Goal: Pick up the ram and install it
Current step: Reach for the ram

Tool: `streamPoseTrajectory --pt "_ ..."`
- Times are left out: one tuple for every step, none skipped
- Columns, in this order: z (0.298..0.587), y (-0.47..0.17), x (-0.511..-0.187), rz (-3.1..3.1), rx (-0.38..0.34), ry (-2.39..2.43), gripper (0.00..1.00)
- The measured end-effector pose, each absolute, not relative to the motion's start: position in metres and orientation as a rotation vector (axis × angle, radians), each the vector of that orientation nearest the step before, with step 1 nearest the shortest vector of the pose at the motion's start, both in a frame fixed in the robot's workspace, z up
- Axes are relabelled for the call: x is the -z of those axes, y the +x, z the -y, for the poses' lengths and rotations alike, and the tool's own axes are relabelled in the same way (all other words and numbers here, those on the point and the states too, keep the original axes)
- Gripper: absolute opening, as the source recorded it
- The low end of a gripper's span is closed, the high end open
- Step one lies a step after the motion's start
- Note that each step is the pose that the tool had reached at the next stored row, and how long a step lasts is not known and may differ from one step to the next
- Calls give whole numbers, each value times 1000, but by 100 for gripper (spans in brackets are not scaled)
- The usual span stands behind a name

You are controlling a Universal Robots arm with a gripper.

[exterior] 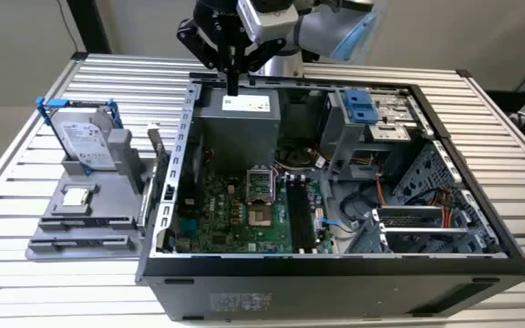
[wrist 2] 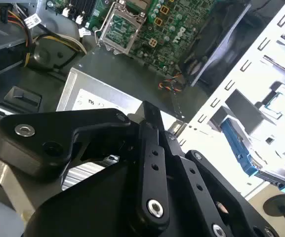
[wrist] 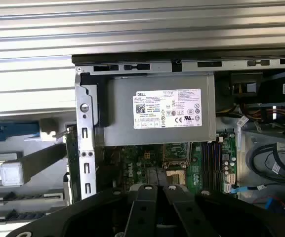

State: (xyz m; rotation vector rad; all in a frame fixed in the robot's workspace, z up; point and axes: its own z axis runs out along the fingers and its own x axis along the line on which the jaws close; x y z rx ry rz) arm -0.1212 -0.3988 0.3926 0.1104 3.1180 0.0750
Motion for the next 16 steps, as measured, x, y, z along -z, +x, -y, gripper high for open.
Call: streamPoseTrajectory --pt "399 -121 -393 -3118 -75 110 0" --pt "399 -121 -393 -3118 -75 110 0" --pt "399 -121 -393 -3118 -74 110 0" --pt "399 -121 -393 -3118 -74 110 0" --pt "399 -121 -393 -3118 -73 110 0" --pt "399 -121 -393 -3118 -73 111 0" --pt "399 -121 -393 -3118 -73 111 0" --pt "399 -121 -393 -3118 -73 110 0" --pt "399 -121 -393 -3118 -73 110 0" --pt "399 -121 -393 -3118 -73 109 0" --pt "399 -122 -393 -3118 -73 109 0" --pt "399 -122 -393 -3118 -73 108 0" --pt "399 -122 -393 -3118 -73 108 0" --pt "399 -122 -393 -3118 -73 108 0" --pt "399 -123 -393 -3118 -73 108 0" --pt "399 -124 -393 -3118 -73 108 0"
